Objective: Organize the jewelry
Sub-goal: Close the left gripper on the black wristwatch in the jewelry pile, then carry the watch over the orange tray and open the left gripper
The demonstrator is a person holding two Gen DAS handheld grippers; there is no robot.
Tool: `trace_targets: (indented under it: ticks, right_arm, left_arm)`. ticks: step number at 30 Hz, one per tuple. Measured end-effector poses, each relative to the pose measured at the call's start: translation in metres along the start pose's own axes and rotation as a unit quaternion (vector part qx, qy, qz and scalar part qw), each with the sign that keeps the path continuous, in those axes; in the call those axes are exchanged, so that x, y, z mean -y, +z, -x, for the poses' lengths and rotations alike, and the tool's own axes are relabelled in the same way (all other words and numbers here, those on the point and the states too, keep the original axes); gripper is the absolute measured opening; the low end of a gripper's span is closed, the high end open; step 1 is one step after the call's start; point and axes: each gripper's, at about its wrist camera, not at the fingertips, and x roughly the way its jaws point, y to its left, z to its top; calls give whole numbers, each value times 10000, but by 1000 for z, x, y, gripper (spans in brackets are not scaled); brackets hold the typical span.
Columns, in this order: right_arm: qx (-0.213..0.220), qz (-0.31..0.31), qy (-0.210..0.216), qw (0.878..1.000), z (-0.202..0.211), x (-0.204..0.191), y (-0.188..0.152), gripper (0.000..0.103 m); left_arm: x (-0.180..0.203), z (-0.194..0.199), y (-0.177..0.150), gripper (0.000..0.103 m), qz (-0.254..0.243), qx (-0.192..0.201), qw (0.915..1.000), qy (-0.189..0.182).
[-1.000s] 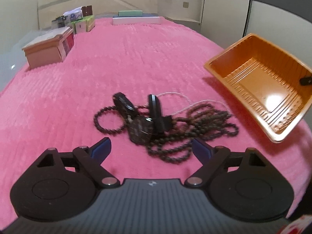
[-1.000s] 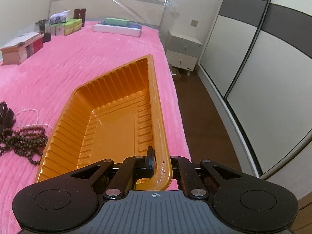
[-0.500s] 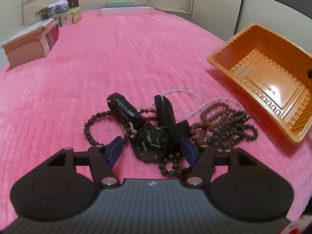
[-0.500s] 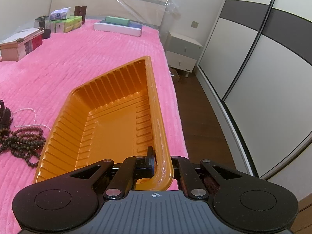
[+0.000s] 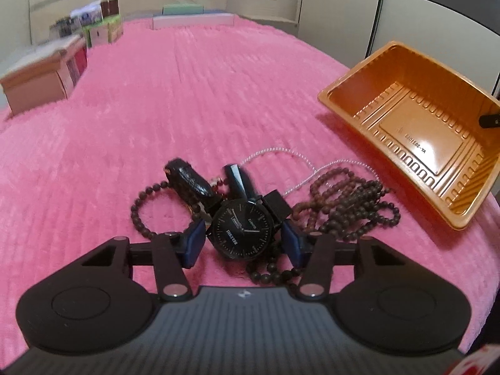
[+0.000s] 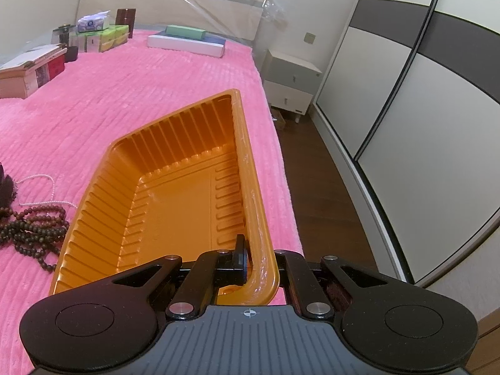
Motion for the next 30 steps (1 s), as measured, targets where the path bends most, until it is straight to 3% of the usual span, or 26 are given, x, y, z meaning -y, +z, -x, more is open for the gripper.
trace_targets:
  ticks: [8, 22, 30]
  right_arm:
    - [42, 7, 21, 10000, 1, 0, 0, 4]
    - [56, -18, 35, 10000, 2, 0, 0, 4]
    - [49, 12, 83, 10000, 5, 2, 0, 4]
  left_arm:
    - [-3, 23, 18, 49, 137, 244, 9995, -112]
    - [9, 54, 39, 49, -177, 529, 9983, -161]
    - [46, 51, 52, 49, -379, 551, 9961, -567]
